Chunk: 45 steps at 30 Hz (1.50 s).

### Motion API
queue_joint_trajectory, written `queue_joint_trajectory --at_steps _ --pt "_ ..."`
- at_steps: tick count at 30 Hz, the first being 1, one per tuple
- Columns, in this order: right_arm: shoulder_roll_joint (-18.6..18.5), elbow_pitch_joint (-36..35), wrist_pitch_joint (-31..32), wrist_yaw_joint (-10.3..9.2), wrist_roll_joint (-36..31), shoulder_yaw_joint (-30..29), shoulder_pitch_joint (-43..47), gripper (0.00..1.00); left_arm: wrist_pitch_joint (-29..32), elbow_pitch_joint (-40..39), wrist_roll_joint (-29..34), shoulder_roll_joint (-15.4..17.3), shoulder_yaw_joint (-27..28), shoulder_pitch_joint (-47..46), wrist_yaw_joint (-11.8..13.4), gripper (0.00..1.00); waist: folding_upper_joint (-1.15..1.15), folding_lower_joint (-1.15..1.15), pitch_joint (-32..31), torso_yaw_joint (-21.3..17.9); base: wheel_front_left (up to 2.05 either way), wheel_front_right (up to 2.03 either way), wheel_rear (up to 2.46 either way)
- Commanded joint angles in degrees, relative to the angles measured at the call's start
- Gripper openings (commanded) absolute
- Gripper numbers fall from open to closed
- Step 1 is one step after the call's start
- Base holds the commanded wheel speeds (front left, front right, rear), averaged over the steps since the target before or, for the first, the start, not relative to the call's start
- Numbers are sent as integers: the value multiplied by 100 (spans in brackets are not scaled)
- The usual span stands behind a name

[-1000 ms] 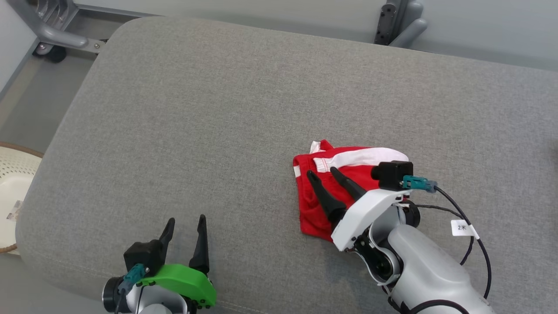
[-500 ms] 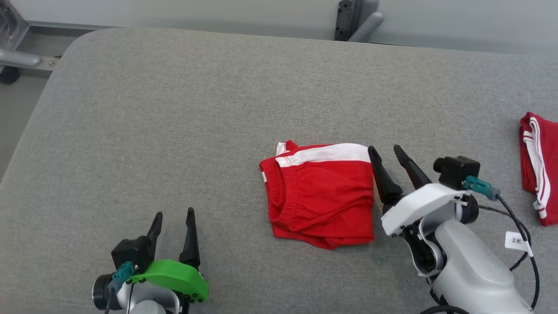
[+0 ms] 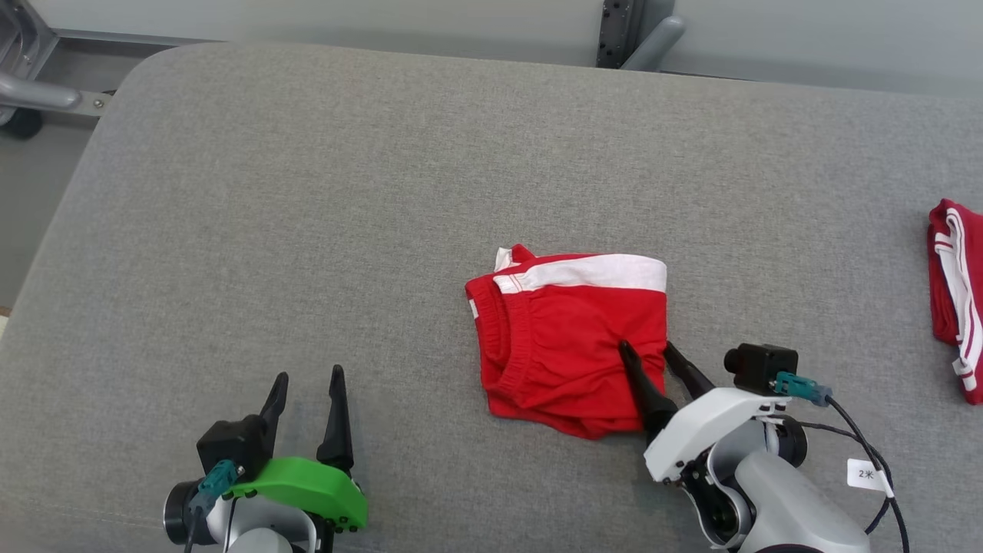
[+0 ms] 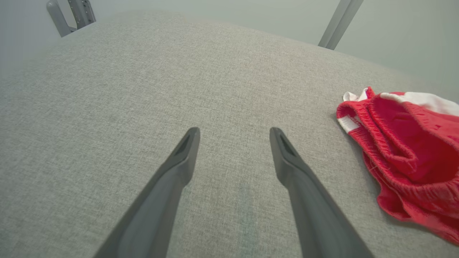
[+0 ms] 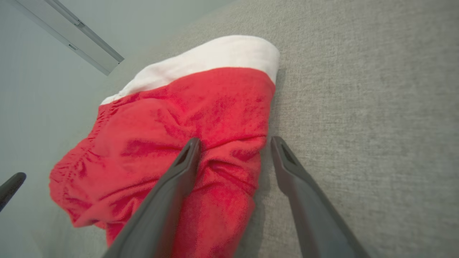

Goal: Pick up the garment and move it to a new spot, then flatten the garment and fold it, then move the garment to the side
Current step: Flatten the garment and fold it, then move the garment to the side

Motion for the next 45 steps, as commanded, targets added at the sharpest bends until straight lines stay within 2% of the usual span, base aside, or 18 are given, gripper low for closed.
queue_joint_trajectory --at_steps 1,2,3,4,5,9,12,24,29,33,38,45 --pt "8 45 27 0 62 44 -67 100 4 -6 36 19 32 9 -15 100 1 0 9 76 0 0 0" --pt "25 112 67 0 114 96 -93 100 4 -18 51 19 48 -7 -13 100 1 0 8 94 0 0 0" --pt "42 152 84 0 180 136 -115 66 4 -27 61 19 60 -22 -14 100 1 0 8 106 0 0 0" --pt "44 179 75 0 216 176 -144 15 4 -37 77 19 64 -40 -17 100 1 0 9 111 0 0 0" --pt "46 205 58 0 236 224 -177 0 4 -52 83 19 62 -59 -16 100 1 0 6 108 0 0 0" --pt "-29 250 -74 0 197 252 -293 0 4 -120 142 19 80 -22 -9 100 1 0 -89 -78 0 0 0" --pt "-8 278 -120 0 197 259 -301 0 4 -132 197 18 149 122 -28 100 1 0 -203 -467 0 0 0" --pt "-11 268 -151 0 142 351 -195 0 4 -267 306 19 87 16 -110 100 1 0 -284 -2786 0 0 0" --pt "-15 192 -146 0 128 466 -144 0 5 -290 335 19 -6 -34 -134 100 1 0 -225 -3609 0 0 0" --pt "-12 148 -146 0 154 586 -114 0 5 -288 391 20 -64 -111 -173 100 1 0 -115 -3822 0 0 0" --pt "-11 98 -146 0 147 641 -194 0 5 -328 512 24 -97 -199 -200 100 1 0 35 -3784 0 0 0" --pt "-149 -41 -146 0 -94 798 -494 0 5 -367 642 26 -43 -276 -280 100 1 0 297 -3324 0 0 0"
